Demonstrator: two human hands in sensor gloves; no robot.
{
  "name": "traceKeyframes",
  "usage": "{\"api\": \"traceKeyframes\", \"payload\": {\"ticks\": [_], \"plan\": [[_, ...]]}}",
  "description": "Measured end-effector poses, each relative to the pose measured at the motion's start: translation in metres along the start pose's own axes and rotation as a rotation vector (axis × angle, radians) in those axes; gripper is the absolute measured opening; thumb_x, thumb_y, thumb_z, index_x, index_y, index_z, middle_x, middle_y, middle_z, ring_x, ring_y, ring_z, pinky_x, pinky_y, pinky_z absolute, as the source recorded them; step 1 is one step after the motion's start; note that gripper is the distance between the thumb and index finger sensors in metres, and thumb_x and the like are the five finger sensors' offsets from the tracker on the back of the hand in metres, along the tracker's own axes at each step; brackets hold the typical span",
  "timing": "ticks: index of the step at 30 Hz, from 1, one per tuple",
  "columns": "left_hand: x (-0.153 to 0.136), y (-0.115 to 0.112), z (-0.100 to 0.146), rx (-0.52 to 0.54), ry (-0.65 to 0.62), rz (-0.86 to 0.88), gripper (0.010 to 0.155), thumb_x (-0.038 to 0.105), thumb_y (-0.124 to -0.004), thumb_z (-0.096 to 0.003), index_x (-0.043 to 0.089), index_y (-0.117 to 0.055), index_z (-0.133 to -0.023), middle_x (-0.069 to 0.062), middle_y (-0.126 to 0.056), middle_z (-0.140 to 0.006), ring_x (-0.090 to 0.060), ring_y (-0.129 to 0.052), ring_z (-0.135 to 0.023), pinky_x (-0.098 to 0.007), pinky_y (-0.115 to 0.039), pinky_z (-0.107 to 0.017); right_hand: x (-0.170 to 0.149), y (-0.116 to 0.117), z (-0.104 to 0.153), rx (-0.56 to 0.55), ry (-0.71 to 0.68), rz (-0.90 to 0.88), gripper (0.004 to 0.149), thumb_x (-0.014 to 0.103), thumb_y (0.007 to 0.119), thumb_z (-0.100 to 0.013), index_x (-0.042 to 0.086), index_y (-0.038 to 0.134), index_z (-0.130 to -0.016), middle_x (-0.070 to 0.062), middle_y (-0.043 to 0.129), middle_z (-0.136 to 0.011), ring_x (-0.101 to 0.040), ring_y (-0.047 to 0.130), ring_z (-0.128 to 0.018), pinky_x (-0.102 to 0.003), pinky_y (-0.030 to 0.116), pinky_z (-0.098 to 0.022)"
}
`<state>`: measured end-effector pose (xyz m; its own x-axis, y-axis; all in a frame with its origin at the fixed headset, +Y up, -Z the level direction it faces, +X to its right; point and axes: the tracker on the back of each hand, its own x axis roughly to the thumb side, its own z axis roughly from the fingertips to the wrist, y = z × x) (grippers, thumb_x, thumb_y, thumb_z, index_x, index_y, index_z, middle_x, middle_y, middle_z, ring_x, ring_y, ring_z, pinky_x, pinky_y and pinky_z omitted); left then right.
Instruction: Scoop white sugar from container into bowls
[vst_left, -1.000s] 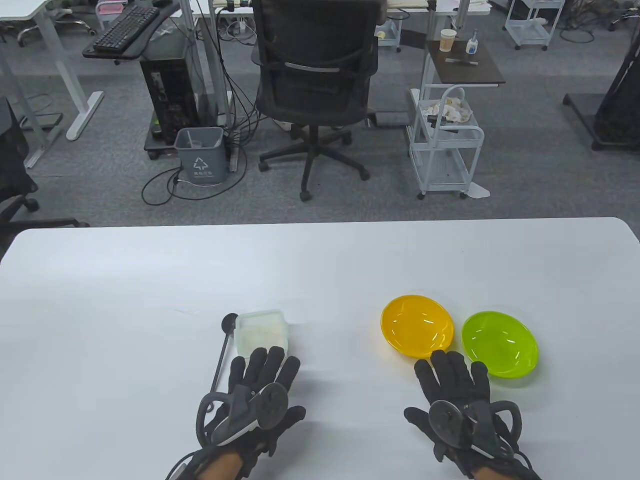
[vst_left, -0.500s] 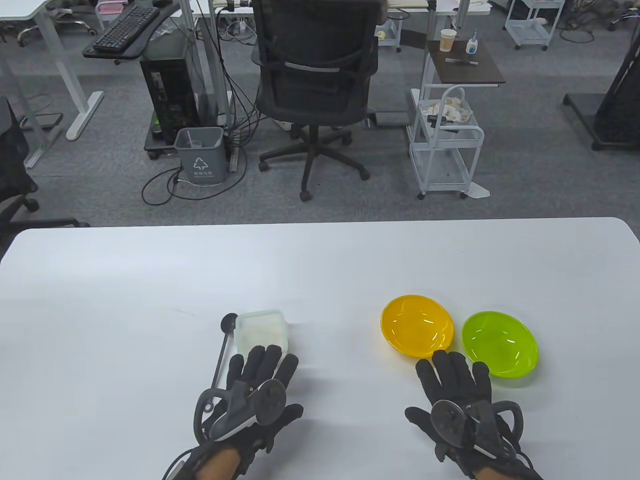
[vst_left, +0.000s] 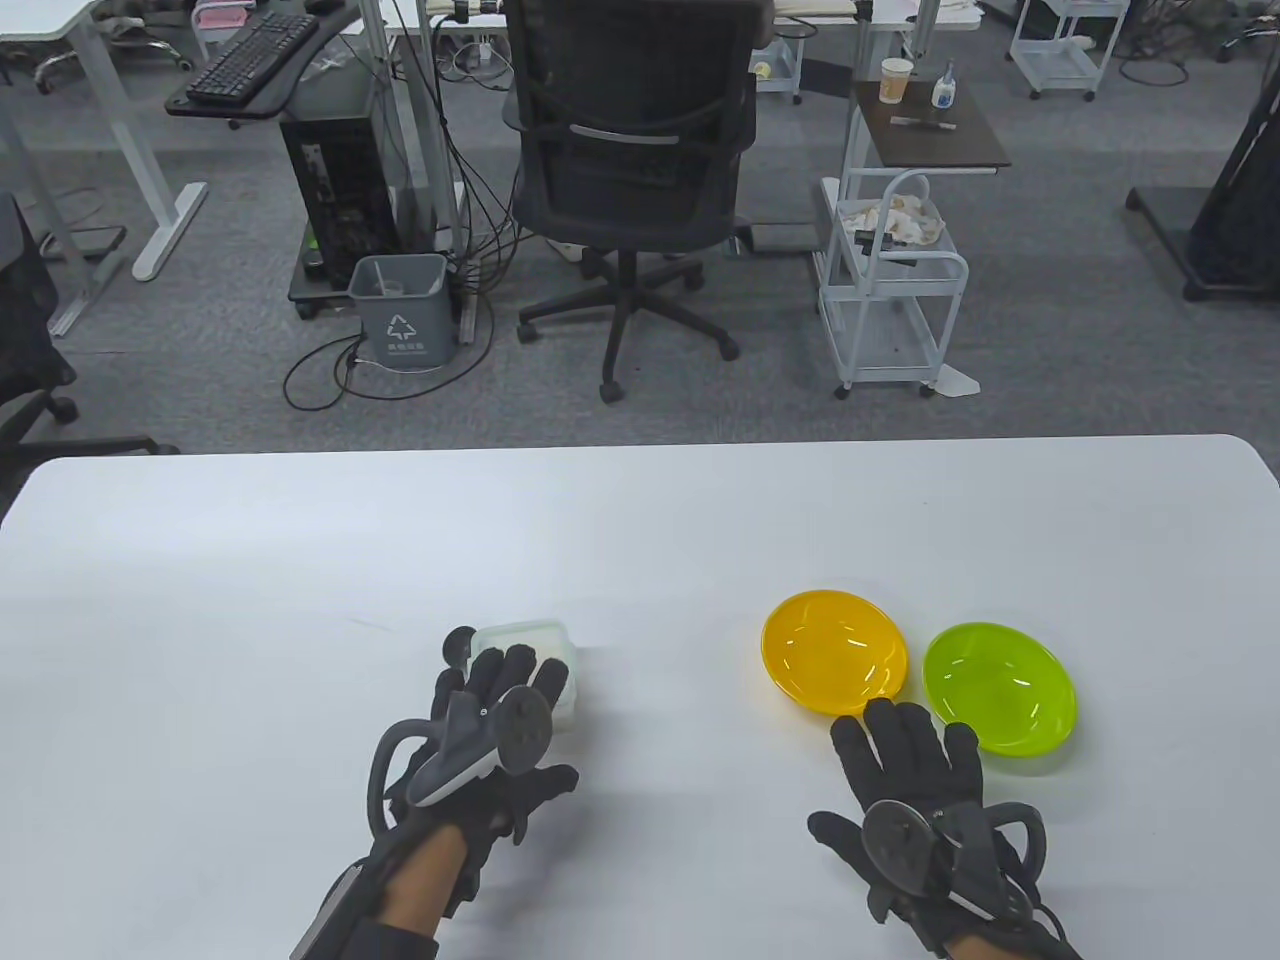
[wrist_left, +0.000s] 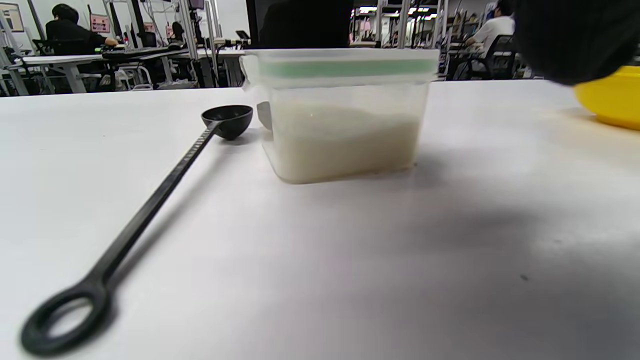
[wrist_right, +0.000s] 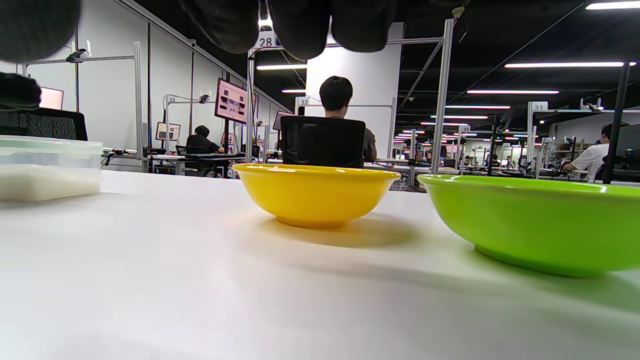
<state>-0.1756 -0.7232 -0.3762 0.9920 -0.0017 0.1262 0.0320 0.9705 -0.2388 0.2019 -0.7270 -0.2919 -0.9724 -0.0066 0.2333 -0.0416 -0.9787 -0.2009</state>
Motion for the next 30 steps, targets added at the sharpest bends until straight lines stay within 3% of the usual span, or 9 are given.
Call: {"api": "traceKeyframes", "payload": {"ticks": [8, 17, 30], "plan": [[-0.006, 0.016, -0.040, -0.134, 0.098, 0.054, 0.107, 0.069, -0.083, -0.0344, 0.049, -0.010, -0.110, 0.011, 0.000, -0.123, -0.023, -0.007, -0.124, -0.055, -0.012, -0.088, -0.002, 0.000, 0.000, -0.002, 0.011, -0.014, 0.083, 0.073, 0.065, -0.041, 0.034, 0.041, -0.111, -0.013, 0.036, -0.120, -0.040, 0.042, -0.114, -0.067, 0.032, -0.078], [-0.018, -0.004, -0.074, -0.279, 0.159, 0.068, 0.113, 0.068, -0.086, -0.0337, 0.047, -0.003, -0.108, 0.012, 0.005, -0.121, -0.021, -0.001, -0.122, -0.054, -0.008, -0.088, 0.000, 0.001, -0.001, 0.011, 0.010, -0.016, 0.083, 0.073, 0.065, -0.041, 0.034, 0.040, -0.111, -0.013, 0.036, -0.120, -0.040, 0.042, -0.114, -0.067, 0.032, -0.078], [-0.017, -0.002, -0.075, -0.186, 0.137, 0.011, 0.115, 0.063, -0.095, -0.0296, 0.048, -0.014, -0.110, 0.017, -0.012, -0.126, -0.016, -0.021, -0.127, -0.056, -0.022, -0.091, -0.002, 0.001, -0.001, 0.012, 0.020, -0.017, 0.083, 0.073, 0.065, -0.041, 0.034, 0.041, -0.111, -0.013, 0.039, -0.120, -0.040, 0.043, -0.114, -0.067, 0.033, -0.078]]}}
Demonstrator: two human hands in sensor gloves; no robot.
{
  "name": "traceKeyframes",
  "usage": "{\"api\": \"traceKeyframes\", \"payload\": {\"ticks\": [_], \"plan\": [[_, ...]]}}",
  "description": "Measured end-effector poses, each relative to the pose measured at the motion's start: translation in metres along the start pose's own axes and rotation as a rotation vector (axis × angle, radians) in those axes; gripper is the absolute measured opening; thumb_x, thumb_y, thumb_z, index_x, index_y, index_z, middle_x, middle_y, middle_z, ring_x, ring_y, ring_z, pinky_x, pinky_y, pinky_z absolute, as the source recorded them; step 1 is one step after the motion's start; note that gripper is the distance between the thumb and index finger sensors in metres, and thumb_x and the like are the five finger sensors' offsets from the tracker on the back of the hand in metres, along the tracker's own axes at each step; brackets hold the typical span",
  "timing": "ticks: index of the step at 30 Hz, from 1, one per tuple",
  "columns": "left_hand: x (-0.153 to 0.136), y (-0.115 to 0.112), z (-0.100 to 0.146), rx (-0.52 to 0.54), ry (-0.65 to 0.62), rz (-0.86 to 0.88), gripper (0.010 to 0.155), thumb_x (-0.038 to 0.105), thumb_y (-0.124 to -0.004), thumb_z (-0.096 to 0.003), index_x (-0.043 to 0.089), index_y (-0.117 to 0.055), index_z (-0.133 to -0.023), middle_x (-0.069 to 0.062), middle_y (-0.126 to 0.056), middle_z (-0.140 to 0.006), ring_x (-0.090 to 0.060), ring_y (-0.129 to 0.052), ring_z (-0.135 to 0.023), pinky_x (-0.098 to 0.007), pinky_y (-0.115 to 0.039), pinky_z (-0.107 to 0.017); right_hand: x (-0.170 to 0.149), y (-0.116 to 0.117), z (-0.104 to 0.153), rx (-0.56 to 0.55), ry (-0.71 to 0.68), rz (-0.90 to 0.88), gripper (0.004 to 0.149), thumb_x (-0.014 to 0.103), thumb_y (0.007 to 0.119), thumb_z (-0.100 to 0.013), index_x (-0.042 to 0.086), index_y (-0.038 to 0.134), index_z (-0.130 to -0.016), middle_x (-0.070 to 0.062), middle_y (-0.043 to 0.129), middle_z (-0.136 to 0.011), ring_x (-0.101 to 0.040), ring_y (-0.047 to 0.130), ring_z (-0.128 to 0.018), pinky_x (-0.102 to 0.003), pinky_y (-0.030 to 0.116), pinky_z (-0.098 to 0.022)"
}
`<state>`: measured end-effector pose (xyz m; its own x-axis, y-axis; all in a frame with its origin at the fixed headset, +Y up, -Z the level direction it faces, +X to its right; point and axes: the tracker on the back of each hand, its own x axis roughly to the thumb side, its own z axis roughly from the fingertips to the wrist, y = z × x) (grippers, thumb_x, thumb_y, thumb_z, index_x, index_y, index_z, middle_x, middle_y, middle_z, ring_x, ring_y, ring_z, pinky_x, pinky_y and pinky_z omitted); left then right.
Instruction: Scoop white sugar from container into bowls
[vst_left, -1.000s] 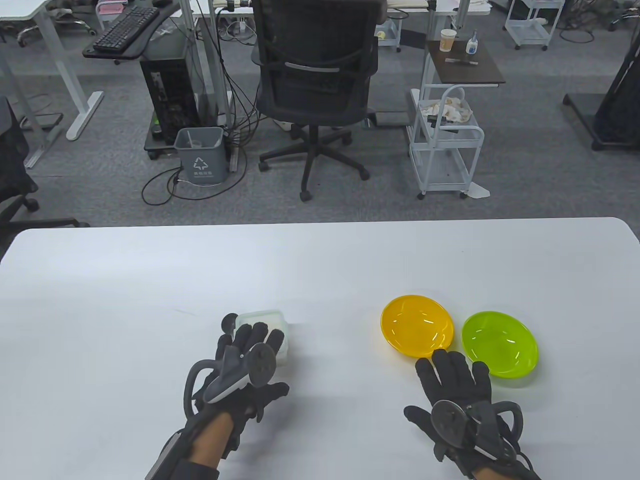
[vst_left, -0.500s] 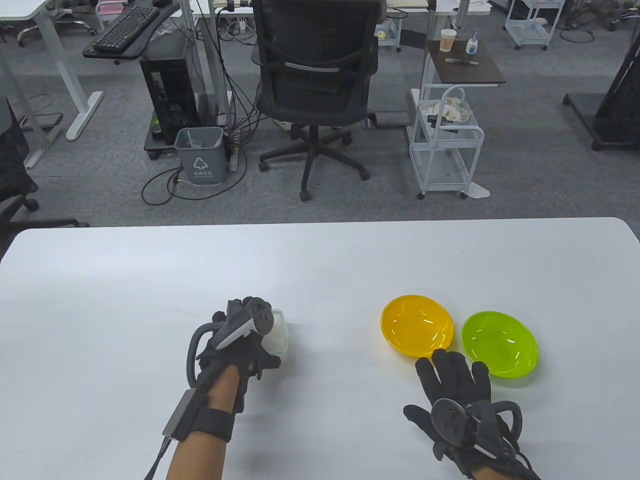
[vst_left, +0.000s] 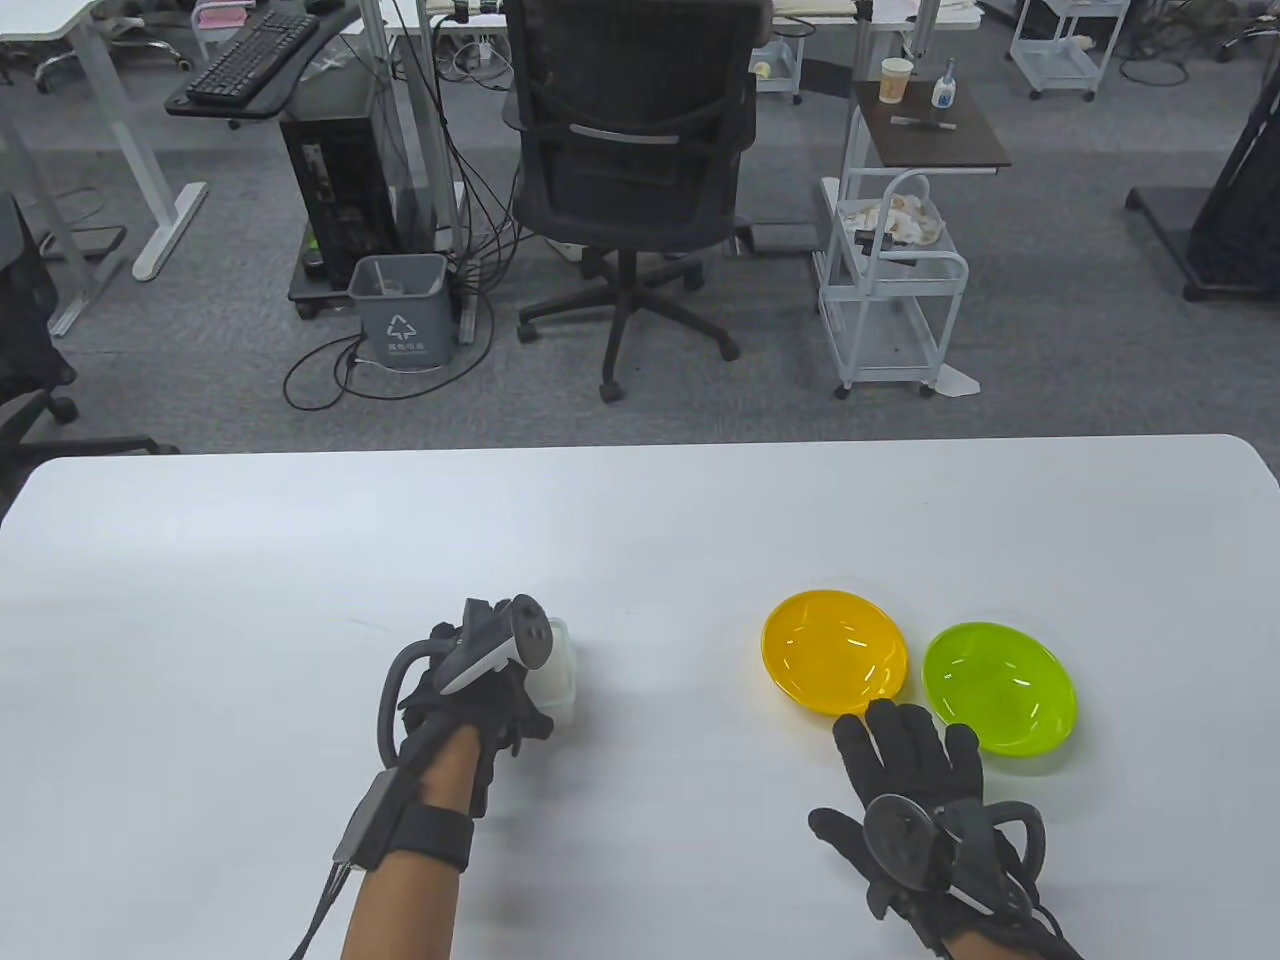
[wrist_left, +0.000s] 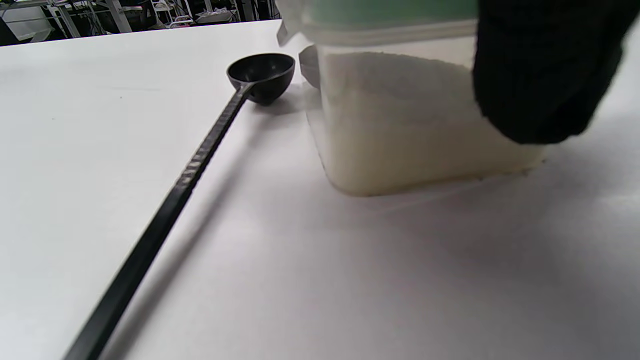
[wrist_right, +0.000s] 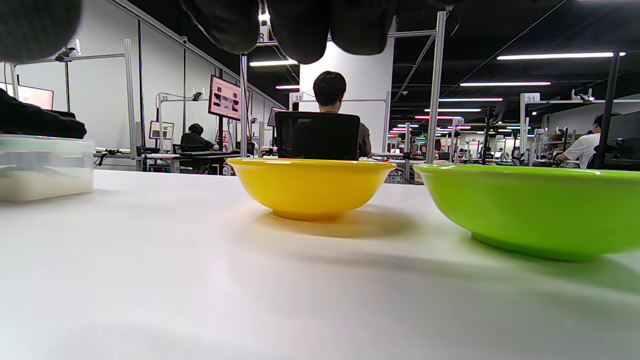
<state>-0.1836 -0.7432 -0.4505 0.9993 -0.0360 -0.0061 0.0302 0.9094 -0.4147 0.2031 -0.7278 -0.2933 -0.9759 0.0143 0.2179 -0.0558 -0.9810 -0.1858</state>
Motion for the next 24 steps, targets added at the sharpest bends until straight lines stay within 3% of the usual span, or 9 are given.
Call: {"api": "traceKeyframes", "payload": {"ticks": [11, 17, 24], "plan": [[0.015, 0.005, 0.020, 0.078, -0.087, -0.013, 0.116, 0.063, -0.097, -0.0259, 0.042, -0.024, -0.112, 0.011, -0.022, -0.126, -0.022, -0.032, -0.124, -0.056, -0.028, -0.090, 0.000, 0.000, 0.000, -0.004, 0.006, -0.005, 0.083, 0.073, 0.064, -0.041, 0.033, 0.041, -0.111, -0.012, 0.038, -0.120, -0.040, 0.043, -0.114, -0.067, 0.033, -0.078], [0.057, 0.010, 0.055, 0.156, -0.225, -0.075, 0.115, 0.065, -0.097, -0.0254, 0.039, -0.027, -0.113, 0.007, -0.025, -0.126, -0.025, -0.036, -0.123, -0.057, -0.029, -0.089, 0.000, 0.000, 0.000, -0.004, -0.001, 0.000, 0.083, 0.072, 0.064, -0.042, 0.033, 0.041, -0.111, -0.013, 0.039, -0.120, -0.040, 0.043, -0.114, -0.067, 0.033, -0.078], [0.110, -0.003, 0.093, 0.178, -0.364, -0.098, 0.114, 0.069, -0.094, -0.0252, 0.036, -0.030, -0.114, 0.004, -0.030, -0.125, -0.028, -0.041, -0.121, -0.058, -0.031, -0.088, 0.001, 0.001, 0.001, -0.001, -0.008, 0.004, 0.083, 0.072, 0.064, -0.042, 0.034, 0.041, -0.111, -0.013, 0.039, -0.120, -0.040, 0.044, -0.114, -0.067, 0.033, -0.078]]}}
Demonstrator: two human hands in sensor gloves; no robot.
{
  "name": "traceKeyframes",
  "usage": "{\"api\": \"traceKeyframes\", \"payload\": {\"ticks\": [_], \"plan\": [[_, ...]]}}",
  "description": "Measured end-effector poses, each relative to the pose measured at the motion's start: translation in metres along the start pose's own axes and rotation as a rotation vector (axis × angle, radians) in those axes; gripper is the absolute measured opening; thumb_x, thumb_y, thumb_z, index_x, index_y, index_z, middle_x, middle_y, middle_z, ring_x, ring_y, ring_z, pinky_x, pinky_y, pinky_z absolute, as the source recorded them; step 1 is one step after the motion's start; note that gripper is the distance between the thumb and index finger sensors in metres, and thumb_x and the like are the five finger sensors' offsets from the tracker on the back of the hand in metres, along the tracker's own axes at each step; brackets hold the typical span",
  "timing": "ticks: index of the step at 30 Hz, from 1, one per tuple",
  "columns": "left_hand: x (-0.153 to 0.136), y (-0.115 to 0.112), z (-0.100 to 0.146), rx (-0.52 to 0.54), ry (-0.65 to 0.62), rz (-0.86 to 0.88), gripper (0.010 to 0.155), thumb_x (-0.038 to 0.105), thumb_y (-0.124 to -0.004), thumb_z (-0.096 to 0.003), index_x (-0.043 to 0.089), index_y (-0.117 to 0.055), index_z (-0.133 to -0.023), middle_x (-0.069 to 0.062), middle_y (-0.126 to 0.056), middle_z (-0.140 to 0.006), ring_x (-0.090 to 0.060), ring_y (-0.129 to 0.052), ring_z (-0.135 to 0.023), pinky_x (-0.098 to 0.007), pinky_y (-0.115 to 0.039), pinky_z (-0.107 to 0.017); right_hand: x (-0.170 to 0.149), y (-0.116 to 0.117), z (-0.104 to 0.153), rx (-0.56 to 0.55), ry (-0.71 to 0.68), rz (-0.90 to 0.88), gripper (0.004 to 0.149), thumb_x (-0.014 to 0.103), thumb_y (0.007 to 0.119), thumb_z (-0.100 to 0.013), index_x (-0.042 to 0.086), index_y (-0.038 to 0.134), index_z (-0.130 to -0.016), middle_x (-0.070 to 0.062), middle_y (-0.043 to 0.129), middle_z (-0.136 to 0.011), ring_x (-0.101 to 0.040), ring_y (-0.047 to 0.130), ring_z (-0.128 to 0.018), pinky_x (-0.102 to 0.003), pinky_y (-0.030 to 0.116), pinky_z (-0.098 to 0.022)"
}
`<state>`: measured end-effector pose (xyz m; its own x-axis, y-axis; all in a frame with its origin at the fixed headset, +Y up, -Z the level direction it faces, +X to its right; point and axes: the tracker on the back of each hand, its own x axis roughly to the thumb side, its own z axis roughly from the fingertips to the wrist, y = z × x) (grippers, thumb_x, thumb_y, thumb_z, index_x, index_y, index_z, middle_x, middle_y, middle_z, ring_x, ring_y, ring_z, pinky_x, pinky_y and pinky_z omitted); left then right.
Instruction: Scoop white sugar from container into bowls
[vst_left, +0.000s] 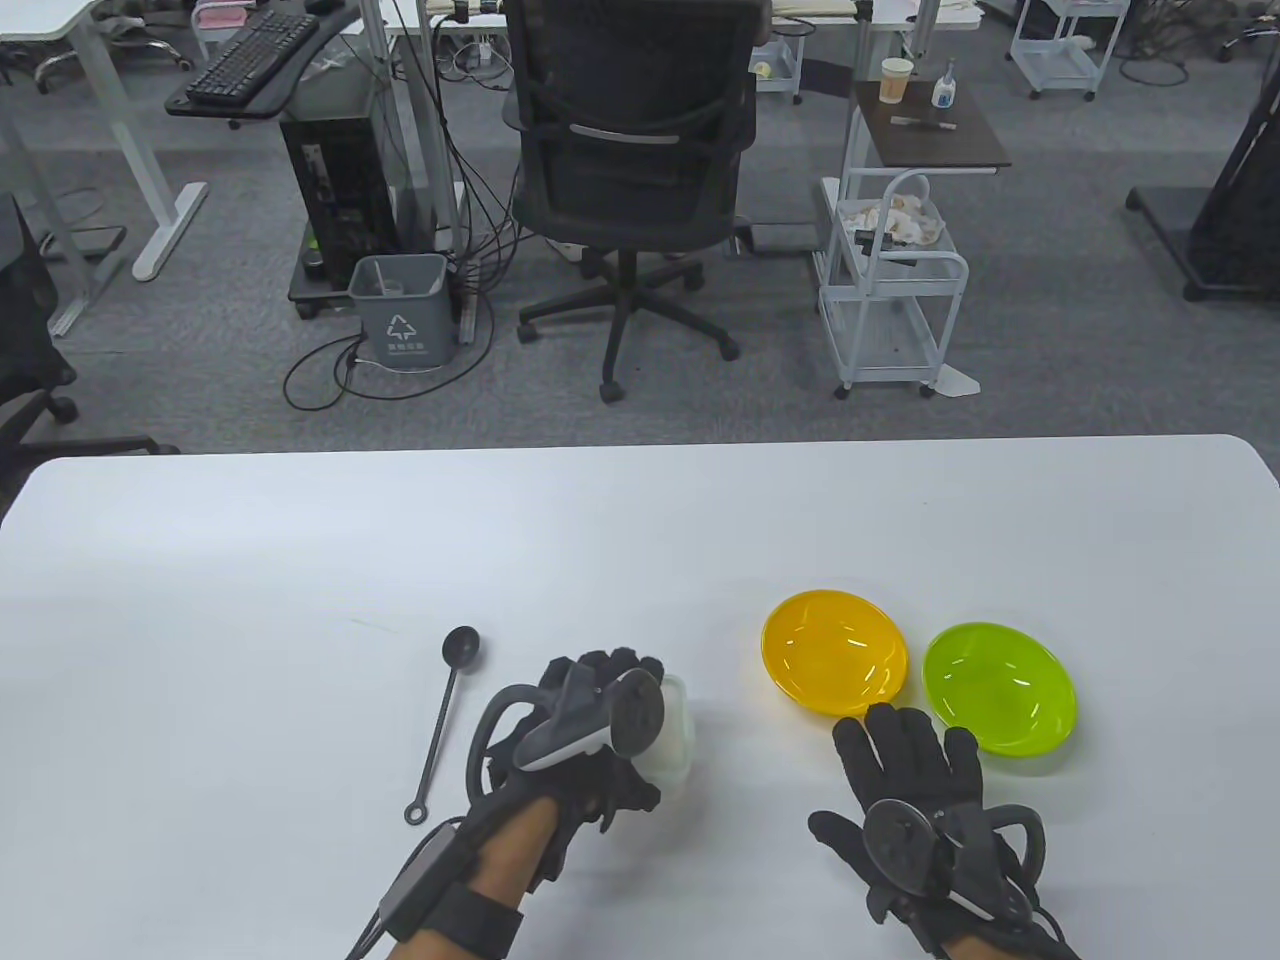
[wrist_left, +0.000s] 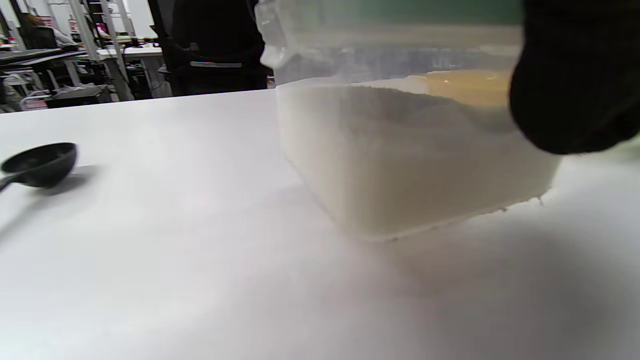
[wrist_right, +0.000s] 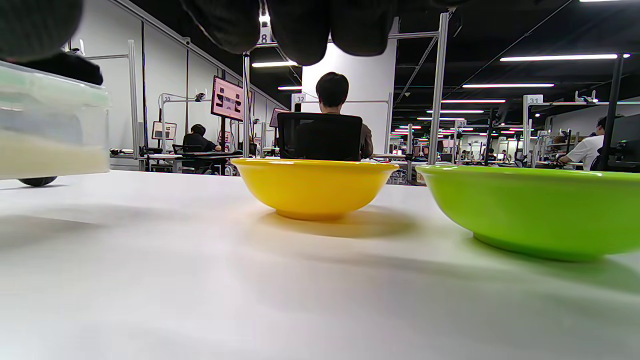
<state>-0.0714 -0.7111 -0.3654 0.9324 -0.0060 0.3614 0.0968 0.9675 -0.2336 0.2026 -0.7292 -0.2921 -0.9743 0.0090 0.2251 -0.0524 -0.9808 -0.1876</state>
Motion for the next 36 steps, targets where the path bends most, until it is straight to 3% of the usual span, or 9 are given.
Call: {"api": "traceKeyframes", "payload": {"ticks": [5, 12, 14, 30, 36], "plan": [[0.028, -0.013, 0.009, -0.003, -0.066, -0.015, 0.114, 0.070, -0.093, -0.0252, 0.036, -0.031, -0.114, 0.004, -0.031, -0.125, -0.028, -0.042, -0.120, -0.058, -0.031, -0.088, 0.001, -0.001, 0.001, -0.006, -0.002, 0.000, 0.083, 0.072, 0.064, -0.042, 0.033, 0.041, -0.111, -0.013, 0.039, -0.120, -0.041, 0.044, -0.114, -0.067, 0.033, -0.078], [0.041, -0.038, 0.011, -0.027, -0.072, -0.037, 0.114, 0.070, -0.092, -0.0259, 0.034, -0.028, -0.114, 0.003, -0.026, -0.124, -0.029, -0.040, -0.119, -0.058, -0.031, -0.087, 0.002, 0.001, 0.001, 0.000, -0.006, 0.007, 0.083, 0.072, 0.064, -0.042, 0.034, 0.041, -0.111, -0.013, 0.039, -0.120, -0.040, 0.044, -0.114, -0.067, 0.033, -0.078], [0.039, -0.039, 0.013, 0.030, -0.069, -0.022, 0.113, 0.071, -0.091, -0.0254, 0.034, -0.031, -0.114, 0.002, -0.030, -0.124, -0.029, -0.043, -0.119, -0.058, -0.032, -0.087, 0.002, 0.001, 0.001, 0.000, -0.007, 0.011, 0.083, 0.072, 0.064, -0.042, 0.033, 0.041, -0.111, -0.013, 0.039, -0.120, -0.040, 0.044, -0.114, -0.067, 0.033, -0.078], [0.035, -0.044, 0.016, -0.010, -0.067, 0.041, 0.112, 0.071, -0.086, -0.0281, 0.034, -0.024, -0.113, 0.002, -0.018, -0.124, -0.030, -0.030, -0.120, -0.060, -0.023, -0.086, 0.003, 0.002, 0.001, 0.011, -0.007, 0.005, 0.083, 0.073, 0.064, -0.042, 0.033, 0.041, -0.111, -0.013, 0.039, -0.120, -0.041, 0.044, -0.114, -0.067, 0.033, -0.078], [0.029, -0.039, 0.020, -0.018, -0.085, 0.141, 0.114, 0.073, -0.083, -0.0272, 0.033, -0.019, -0.113, 0.001, -0.009, -0.123, -0.033, -0.022, -0.121, -0.061, -0.018, -0.084, 0.007, 0.005, -0.001, 0.035, -0.007, -0.005, 0.082, 0.073, 0.064, -0.042, 0.034, 0.041, -0.111, -0.013, 0.040, -0.119, -0.040, 0.045, -0.114, -0.067, 0.034, -0.078]]}}
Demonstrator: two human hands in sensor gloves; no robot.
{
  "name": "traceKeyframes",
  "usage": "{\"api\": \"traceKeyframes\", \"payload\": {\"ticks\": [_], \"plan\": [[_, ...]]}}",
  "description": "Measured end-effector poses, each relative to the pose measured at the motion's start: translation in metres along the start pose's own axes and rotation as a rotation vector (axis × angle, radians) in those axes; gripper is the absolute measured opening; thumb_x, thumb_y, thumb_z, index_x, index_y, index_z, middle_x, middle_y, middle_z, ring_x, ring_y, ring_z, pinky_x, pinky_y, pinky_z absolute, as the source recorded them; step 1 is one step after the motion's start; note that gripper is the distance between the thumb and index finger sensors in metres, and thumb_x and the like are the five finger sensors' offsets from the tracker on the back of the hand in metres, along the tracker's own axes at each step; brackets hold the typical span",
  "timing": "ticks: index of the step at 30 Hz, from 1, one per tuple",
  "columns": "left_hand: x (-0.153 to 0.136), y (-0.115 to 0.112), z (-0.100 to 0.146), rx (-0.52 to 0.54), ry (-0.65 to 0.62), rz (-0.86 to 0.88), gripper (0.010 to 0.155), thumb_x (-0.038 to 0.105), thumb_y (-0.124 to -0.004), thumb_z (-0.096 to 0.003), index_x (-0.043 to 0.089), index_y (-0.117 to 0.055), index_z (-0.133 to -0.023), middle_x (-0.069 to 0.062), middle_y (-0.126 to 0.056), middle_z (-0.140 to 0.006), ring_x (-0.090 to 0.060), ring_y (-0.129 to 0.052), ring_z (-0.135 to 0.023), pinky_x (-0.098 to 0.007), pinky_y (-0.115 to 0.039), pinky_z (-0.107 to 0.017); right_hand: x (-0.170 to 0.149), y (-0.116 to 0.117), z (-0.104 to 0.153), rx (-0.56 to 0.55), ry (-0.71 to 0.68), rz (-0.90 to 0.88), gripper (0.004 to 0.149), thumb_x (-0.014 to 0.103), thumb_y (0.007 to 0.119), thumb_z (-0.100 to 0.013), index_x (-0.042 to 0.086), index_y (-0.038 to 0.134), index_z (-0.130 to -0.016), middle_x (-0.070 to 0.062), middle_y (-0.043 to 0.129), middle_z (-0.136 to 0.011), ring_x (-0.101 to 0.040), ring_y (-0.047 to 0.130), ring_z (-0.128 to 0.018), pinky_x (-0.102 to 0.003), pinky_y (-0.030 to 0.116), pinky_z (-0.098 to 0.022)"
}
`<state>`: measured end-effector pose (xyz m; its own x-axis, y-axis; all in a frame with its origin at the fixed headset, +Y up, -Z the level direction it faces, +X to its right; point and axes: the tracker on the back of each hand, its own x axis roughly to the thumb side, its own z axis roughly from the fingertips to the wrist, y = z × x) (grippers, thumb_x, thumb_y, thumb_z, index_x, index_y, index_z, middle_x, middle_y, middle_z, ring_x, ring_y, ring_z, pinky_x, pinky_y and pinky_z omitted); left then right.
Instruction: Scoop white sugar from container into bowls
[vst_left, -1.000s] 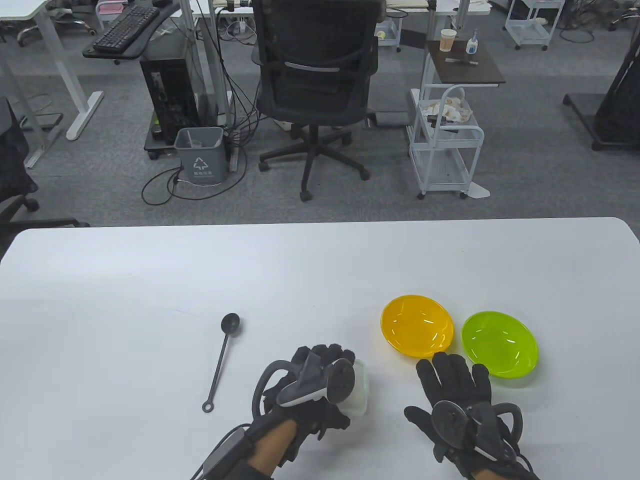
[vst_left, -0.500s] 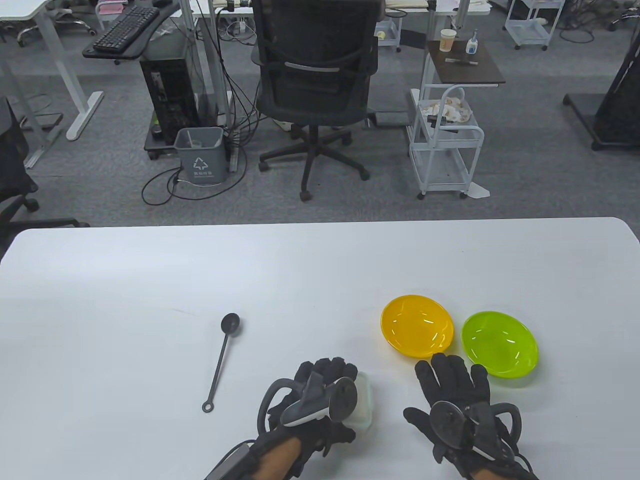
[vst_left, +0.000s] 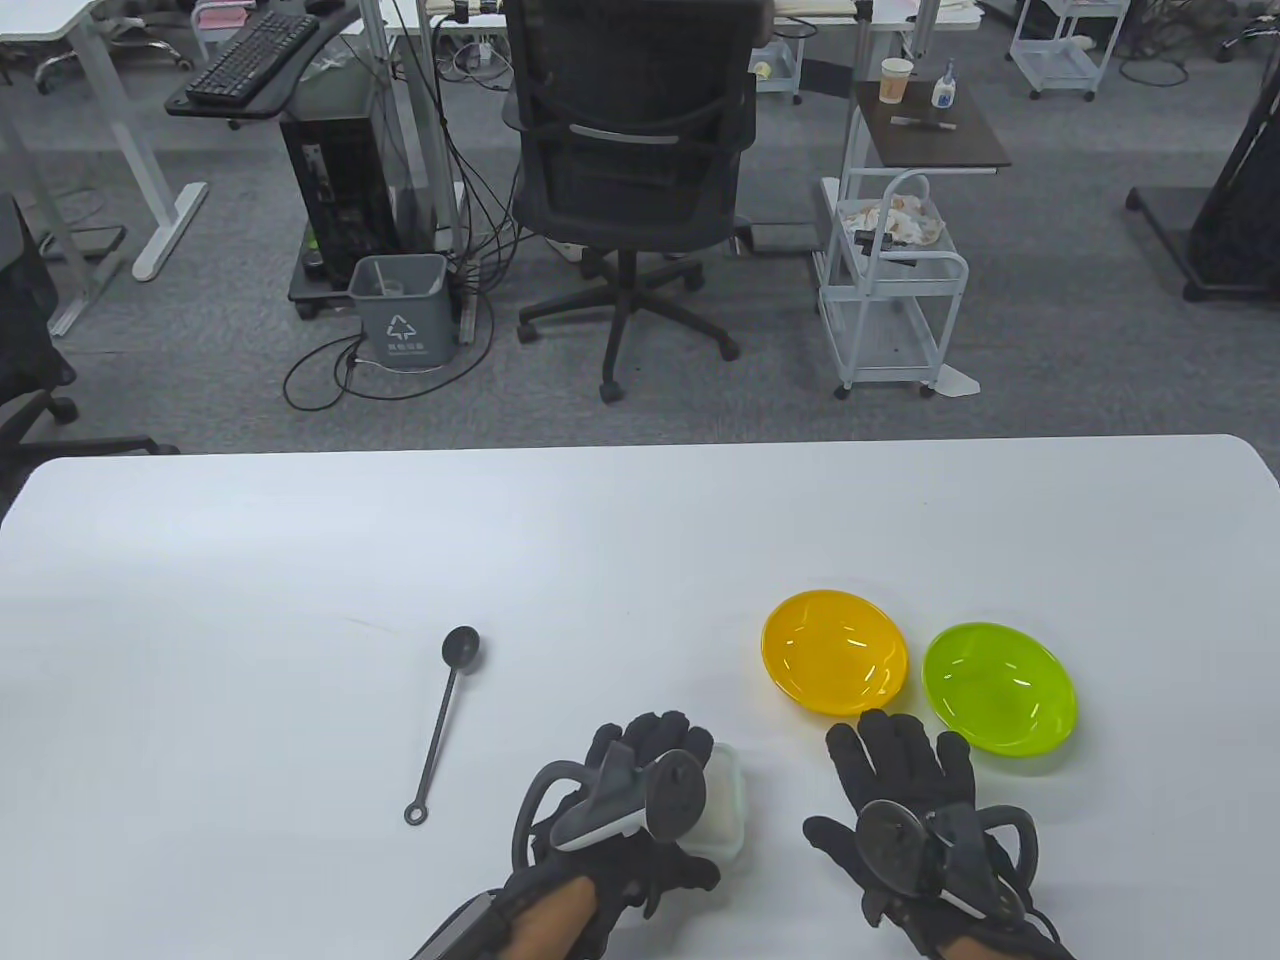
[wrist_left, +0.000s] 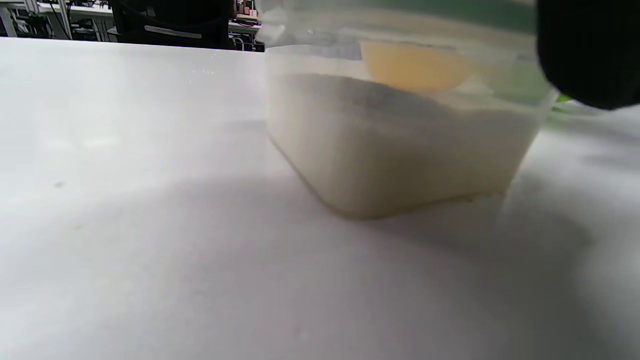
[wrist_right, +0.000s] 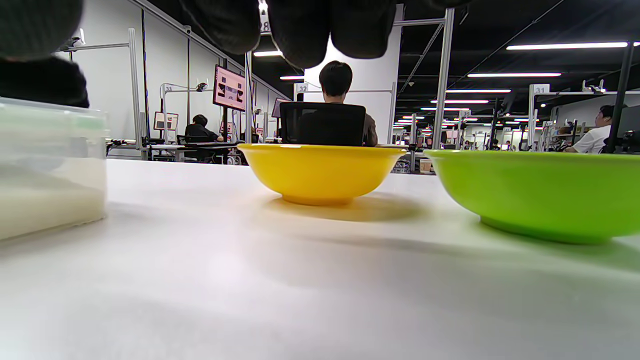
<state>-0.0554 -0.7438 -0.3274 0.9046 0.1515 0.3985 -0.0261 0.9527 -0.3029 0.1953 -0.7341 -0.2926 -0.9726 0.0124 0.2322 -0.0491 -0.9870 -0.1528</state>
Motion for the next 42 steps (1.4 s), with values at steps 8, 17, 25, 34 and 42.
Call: {"api": "traceKeyframes", "payload": {"ticks": [8, 17, 25, 34, 42], "plan": [[-0.029, 0.025, 0.015, 0.041, 0.048, 0.236, 0.111, 0.074, -0.082, -0.0286, 0.033, -0.022, -0.113, 0.000, -0.018, -0.123, -0.034, -0.030, -0.120, -0.061, -0.022, -0.085, 0.016, -0.005, -0.013, 0.070, 0.006, -0.101, 0.082, 0.072, 0.064, -0.042, 0.033, 0.042, -0.111, -0.013, 0.044, -0.119, -0.040, 0.050, -0.113, -0.066, 0.040, -0.078], [-0.060, 0.001, 0.015, 0.020, 0.245, 0.525, 0.094, 0.062, -0.080, -0.0376, 0.026, -0.036, -0.112, -0.005, -0.048, -0.118, -0.027, -0.072, -0.107, -0.056, -0.048, -0.083, 0.032, 0.005, -0.042, 0.300, 0.202, -0.567, 0.073, 0.060, 0.074, -0.047, 0.019, 0.059, -0.105, -0.021, 0.076, -0.101, -0.036, 0.096, -0.080, -0.050, 0.073, -0.062], [-0.063, -0.012, 0.014, -0.006, 0.348, 0.579, 0.066, 0.051, -0.072, -0.0431, 0.021, -0.067, -0.101, -0.001, -0.087, -0.093, -0.012, -0.106, -0.066, -0.046, -0.077, -0.067, 0.039, 0.043, -0.052, 0.441, 0.380, -0.859, 0.056, 0.047, 0.074, -0.049, 0.017, 0.072, -0.096, -0.013, 0.094, -0.077, -0.021, 0.104, -0.048, -0.043, 0.080, -0.051], [-0.079, -0.019, 0.009, -0.070, 0.389, 0.720, 0.062, 0.057, -0.076, -0.0391, 0.025, -0.076, -0.092, 0.007, -0.096, -0.077, -0.005, -0.109, -0.050, -0.041, -0.083, -0.059, 0.031, 0.052, -0.048, 0.459, 0.469, -0.983, 0.051, 0.046, 0.079, -0.047, 0.022, 0.072, -0.092, -0.009, 0.090, -0.074, -0.019, 0.097, -0.044, -0.044, 0.077, -0.054], [-0.088, -0.023, 0.006, -0.118, 0.419, 0.784, 0.063, 0.061, -0.078, -0.0365, 0.028, -0.074, -0.090, 0.011, -0.095, -0.073, -0.003, -0.107, -0.046, -0.040, -0.084, -0.057, 0.031, 0.048, -0.048, 0.420, 0.458, -0.926, 0.049, 0.047, 0.080, -0.046, 0.023, 0.073, -0.089, -0.007, 0.091, -0.071, -0.017, 0.097, -0.042, -0.043, 0.077, -0.053]]}}
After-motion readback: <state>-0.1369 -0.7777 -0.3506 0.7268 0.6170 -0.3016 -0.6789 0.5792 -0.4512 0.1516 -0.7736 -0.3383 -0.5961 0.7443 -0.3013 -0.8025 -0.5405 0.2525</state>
